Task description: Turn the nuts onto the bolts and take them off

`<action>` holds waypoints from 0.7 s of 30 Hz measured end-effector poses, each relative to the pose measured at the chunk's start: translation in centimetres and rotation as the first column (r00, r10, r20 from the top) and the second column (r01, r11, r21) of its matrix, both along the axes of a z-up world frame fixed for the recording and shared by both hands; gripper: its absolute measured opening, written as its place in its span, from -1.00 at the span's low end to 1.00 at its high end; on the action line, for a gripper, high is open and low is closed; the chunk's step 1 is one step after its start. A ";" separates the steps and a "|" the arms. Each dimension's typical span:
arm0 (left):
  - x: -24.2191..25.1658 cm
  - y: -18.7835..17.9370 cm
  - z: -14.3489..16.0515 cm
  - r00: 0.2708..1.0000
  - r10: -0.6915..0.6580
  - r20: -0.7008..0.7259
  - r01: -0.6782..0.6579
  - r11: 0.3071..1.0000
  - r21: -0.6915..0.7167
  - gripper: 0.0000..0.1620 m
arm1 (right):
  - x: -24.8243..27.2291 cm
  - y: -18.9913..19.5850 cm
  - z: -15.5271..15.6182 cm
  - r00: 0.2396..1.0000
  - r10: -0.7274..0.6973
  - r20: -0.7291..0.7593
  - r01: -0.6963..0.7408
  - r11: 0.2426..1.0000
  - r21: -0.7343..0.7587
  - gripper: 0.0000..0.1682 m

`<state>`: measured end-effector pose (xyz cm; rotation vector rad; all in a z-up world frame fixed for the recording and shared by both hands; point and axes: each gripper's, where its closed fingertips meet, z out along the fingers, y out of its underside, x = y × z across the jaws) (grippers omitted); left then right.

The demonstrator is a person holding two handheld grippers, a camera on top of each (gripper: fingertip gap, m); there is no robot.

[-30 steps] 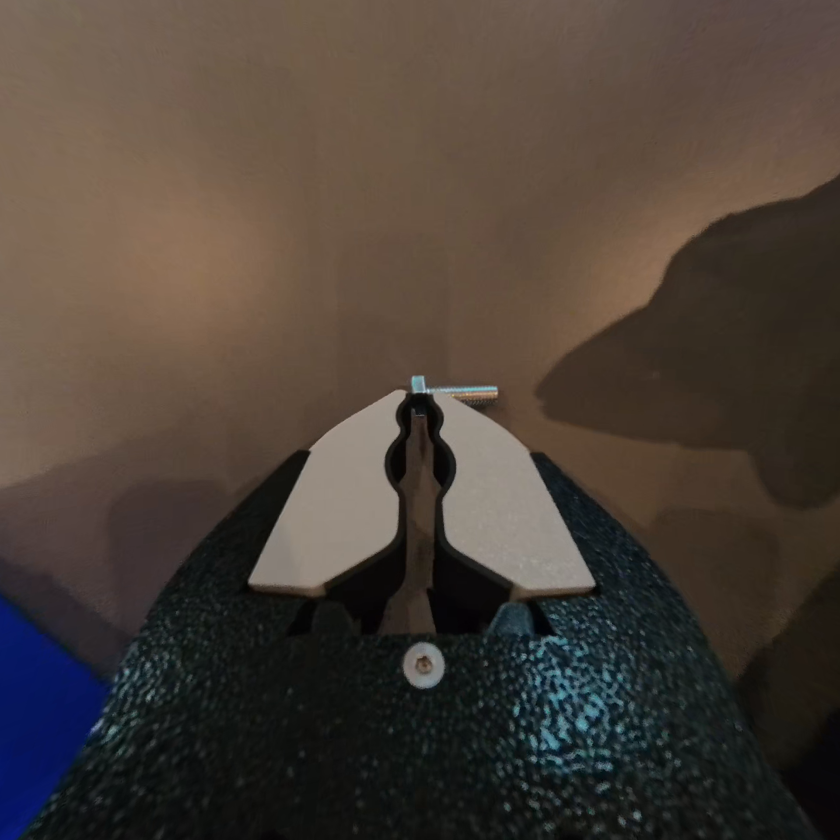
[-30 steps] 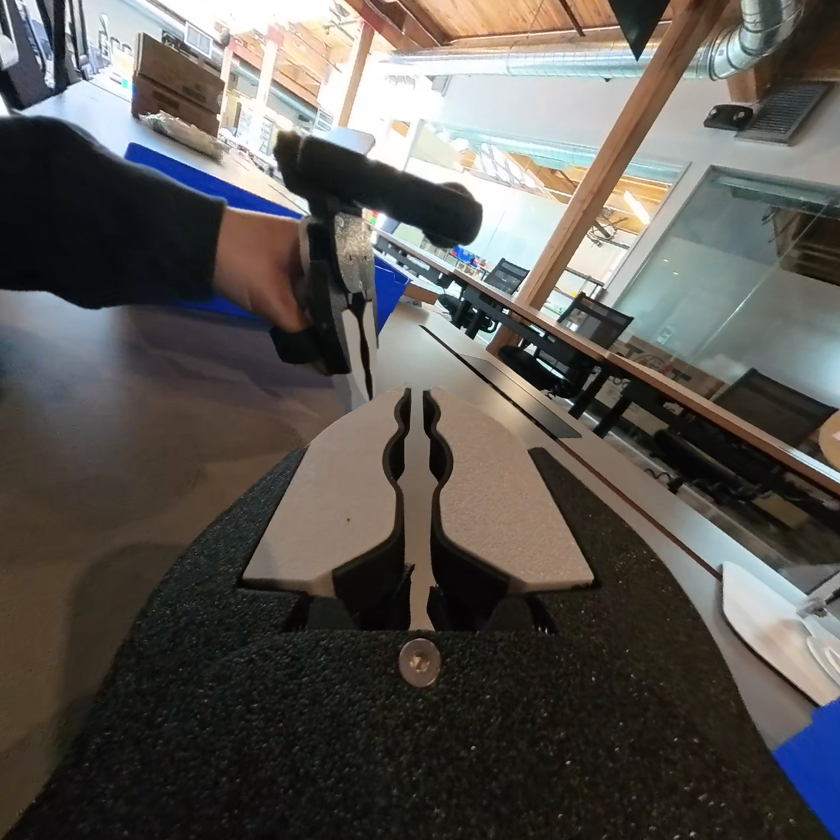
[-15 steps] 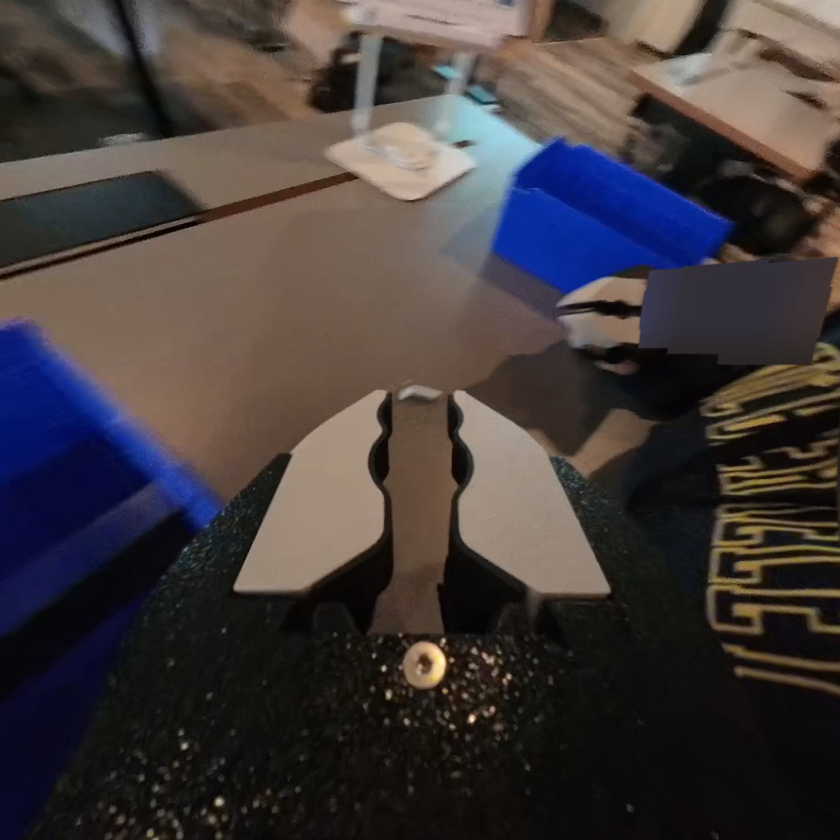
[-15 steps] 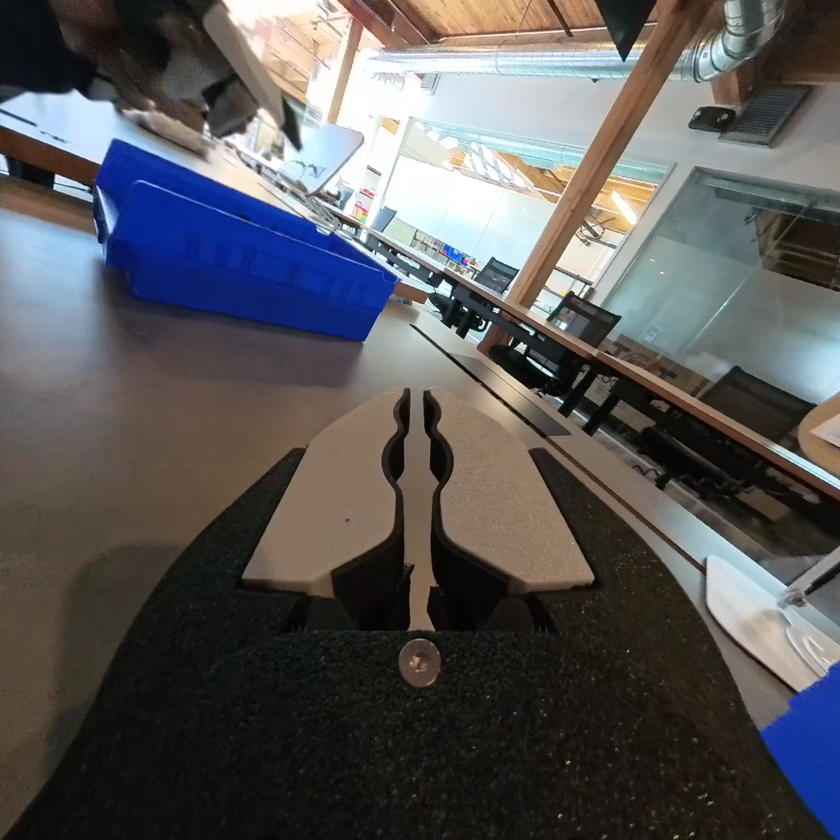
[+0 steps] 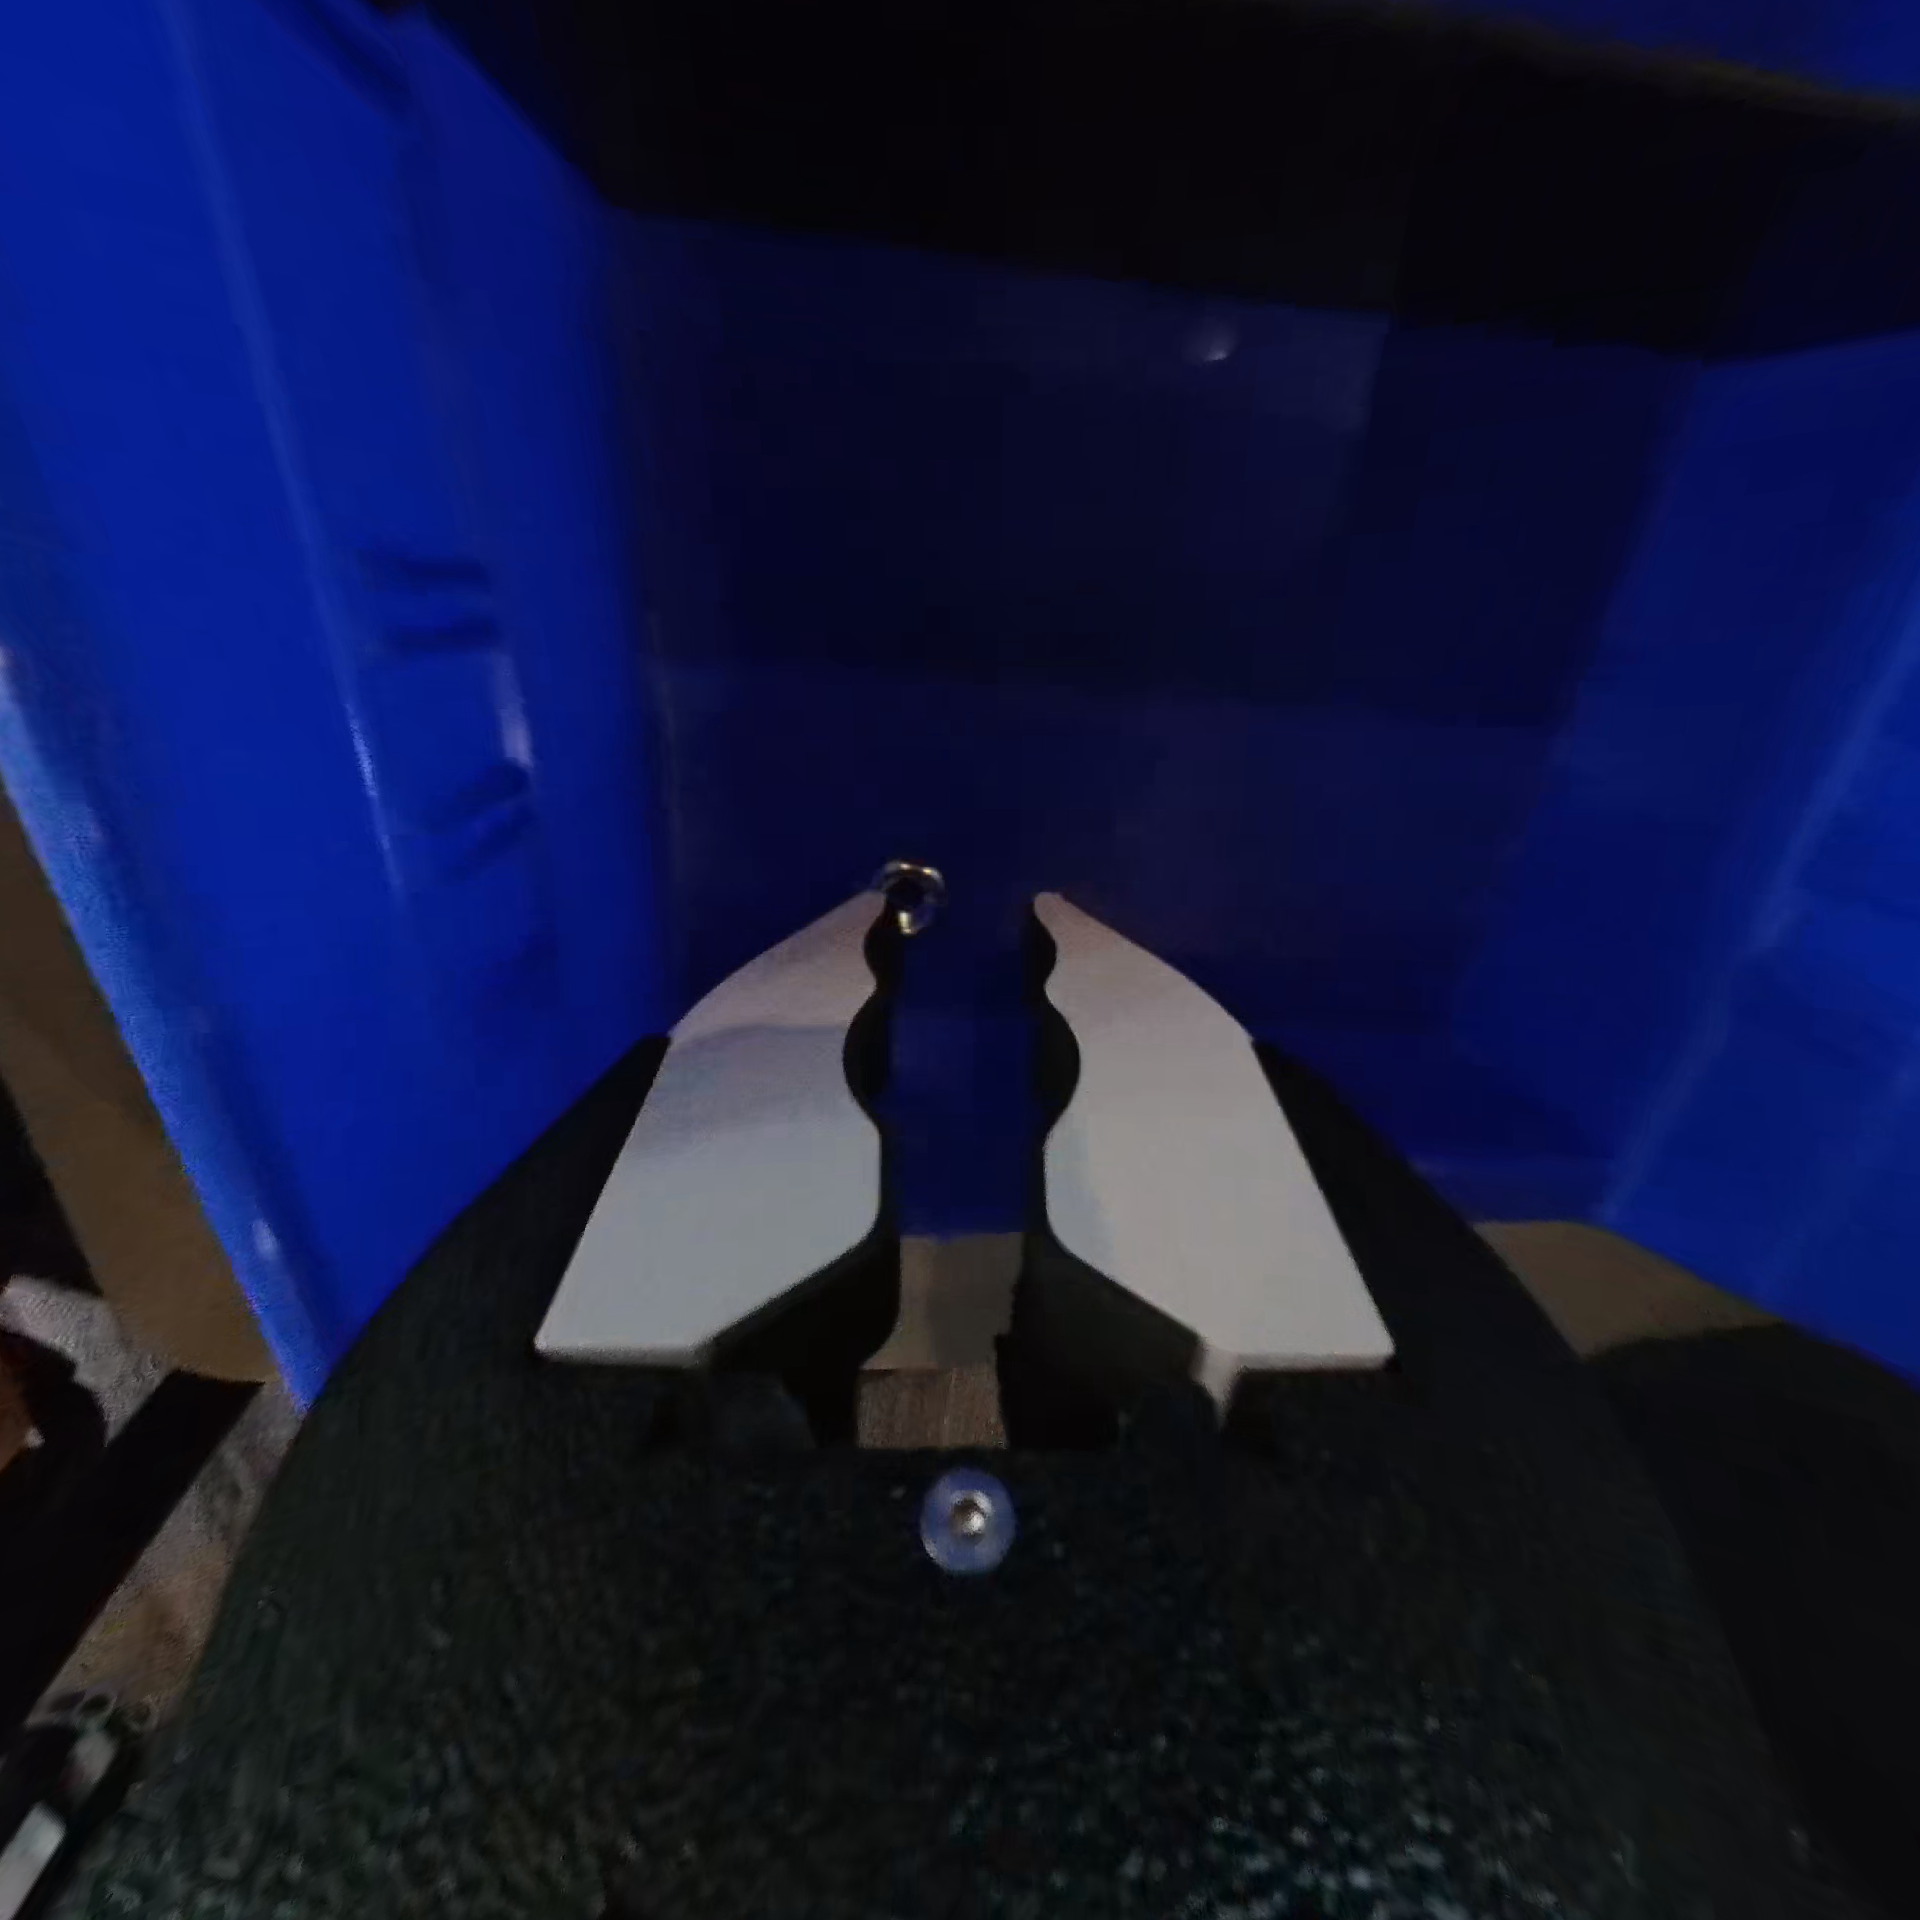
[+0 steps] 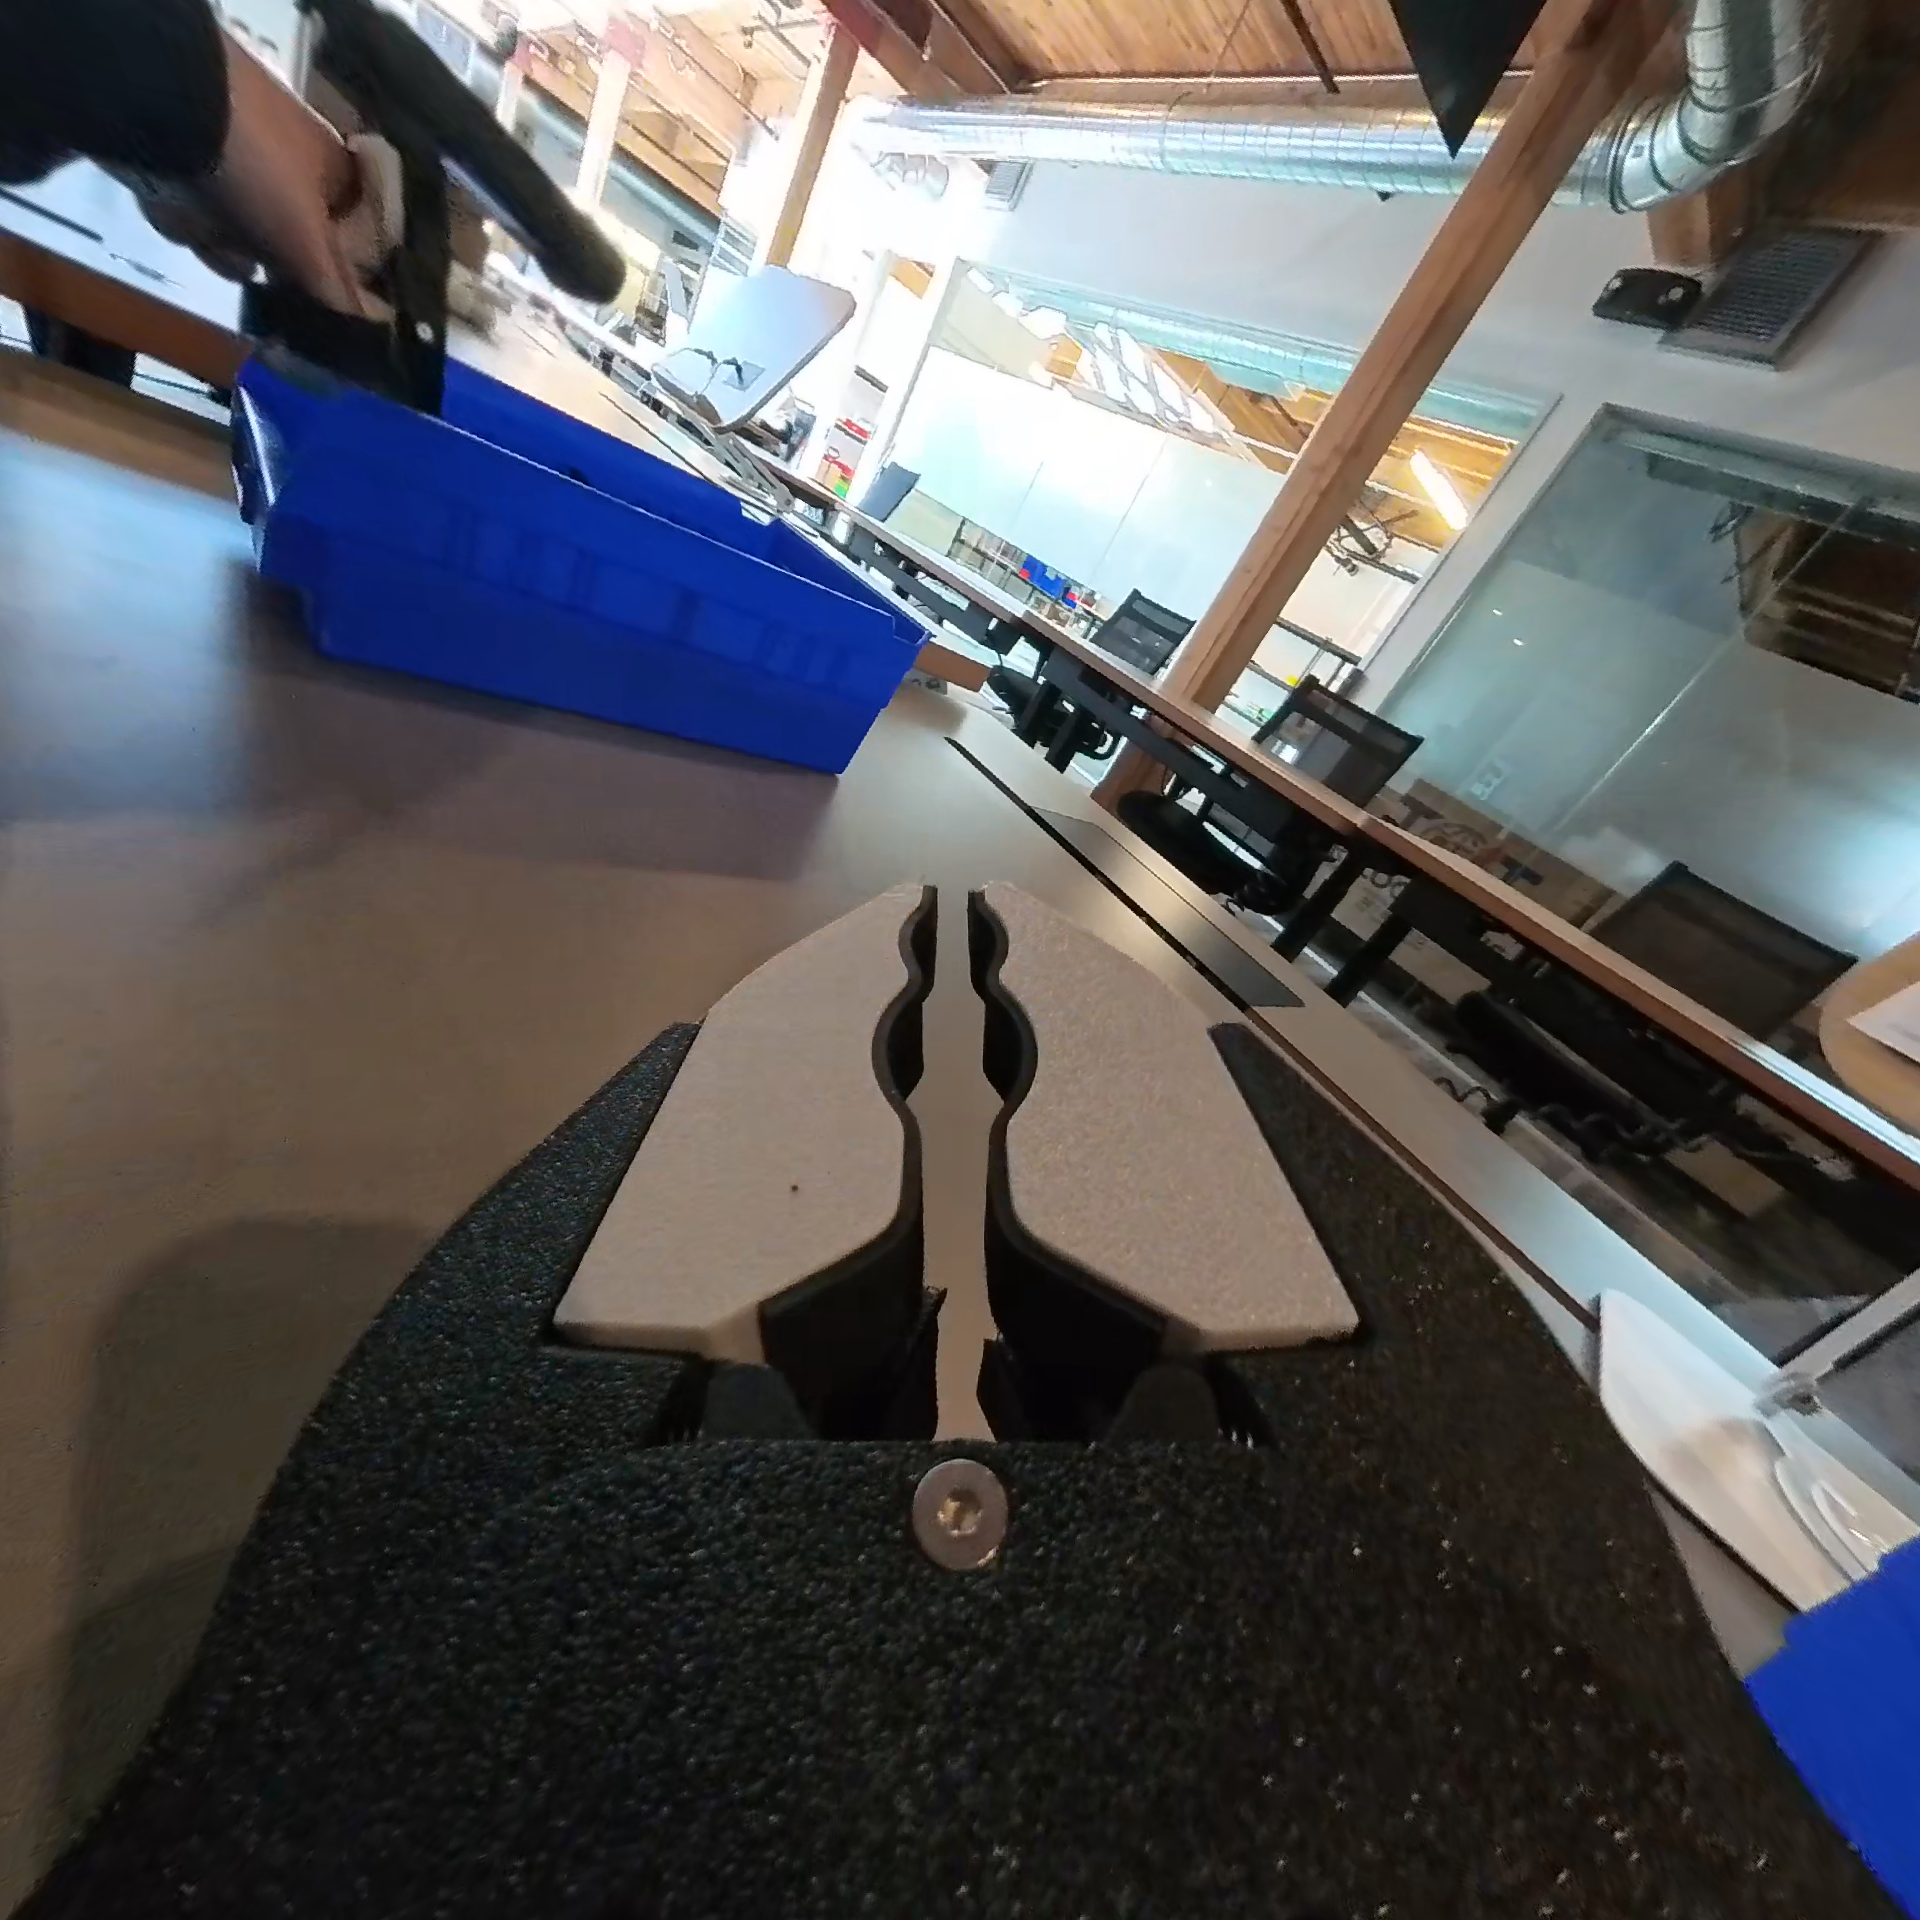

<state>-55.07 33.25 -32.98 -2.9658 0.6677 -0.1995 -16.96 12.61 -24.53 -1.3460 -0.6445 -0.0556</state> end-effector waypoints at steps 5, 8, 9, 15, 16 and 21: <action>-0.5 0.1 -1.2 0.999 0.018 -0.041 -0.021 0.997 -0.074 -0.74 | 0.0 0.1 -0.1 1.000 0.001 0.000 -0.001 1.000 -0.006 -0.93; -0.8 0.2 -1.3 0.997 0.026 -0.068 -0.031 0.997 -0.074 -0.71 | 0.0 0.1 -0.2 1.000 0.000 0.001 0.000 1.000 -0.009 -0.93; -1.0 0.2 -1.3 0.996 0.029 -0.079 -0.035 0.997 -0.074 -0.68 | 0.1 0.2 -0.2 1.000 0.001 0.001 -0.001 1.000 -0.011 -0.93; -0.9 -0.2 -1.9 0.998 0.018 -0.066 -0.025 0.994 -0.108 -0.68 | 0.1 0.3 -0.4 1.000 0.001 -0.002 -0.001 1.000 -0.020 -0.93; -0.9 -0.3 -2.0 0.998 0.012 -0.068 -0.019 0.993 -0.112 -0.77 | 0.1 0.3 -0.4 1.000 0.002 -0.002 -0.002 1.000 -0.020 -0.93; -0.5 -0.4 -1.6 0.997 -0.040 -0.064 0.034 0.995 -0.094 -0.78 | 0.1 0.3 -0.4 1.000 0.001 0.000 -0.001 1.000 -0.020 -0.93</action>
